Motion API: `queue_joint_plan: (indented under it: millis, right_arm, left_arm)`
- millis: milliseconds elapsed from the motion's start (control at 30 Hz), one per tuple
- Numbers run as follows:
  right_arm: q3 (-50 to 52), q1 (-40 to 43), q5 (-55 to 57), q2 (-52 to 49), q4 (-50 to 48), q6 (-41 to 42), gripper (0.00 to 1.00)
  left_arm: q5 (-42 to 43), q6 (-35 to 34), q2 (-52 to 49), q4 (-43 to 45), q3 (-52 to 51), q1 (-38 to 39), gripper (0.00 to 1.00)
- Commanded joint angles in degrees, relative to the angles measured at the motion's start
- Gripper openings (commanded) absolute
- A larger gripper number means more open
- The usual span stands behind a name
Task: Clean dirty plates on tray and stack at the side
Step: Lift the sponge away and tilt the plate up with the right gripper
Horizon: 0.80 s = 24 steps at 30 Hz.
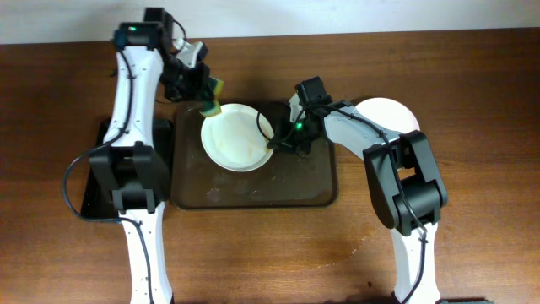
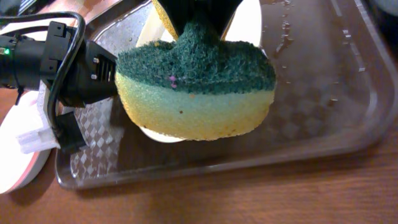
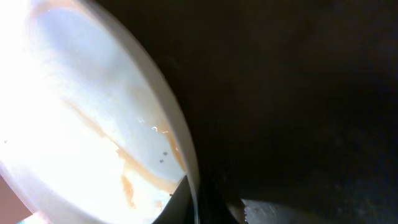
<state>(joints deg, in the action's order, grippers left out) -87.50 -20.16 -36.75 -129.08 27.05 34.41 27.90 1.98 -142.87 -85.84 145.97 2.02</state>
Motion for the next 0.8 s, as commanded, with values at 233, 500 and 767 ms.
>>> queue_joint_plan:
  millis: [233, 500, 767]
  right_arm:
    - [1.73, -0.42, 4.39, -1.92, -1.22, -0.11, 0.04]
    - [0.76, -0.44, 19.47, 13.16, 10.91, -8.87, 0.04]
    - [0.72, -0.90, 48.41, 27.58, 22.95, -10.45, 0.04]
  left_arm:
    - [-0.31, 1.09, 0.13, 1.18, 1.40, -0.96, 0.00]
    - [-1.40, 1.09, 0.13, 2.01, 1.40, -0.96, 0.01]
    - [-2.91, 1.09, 0.13, 3.72, 1.40, -0.96, 0.01]
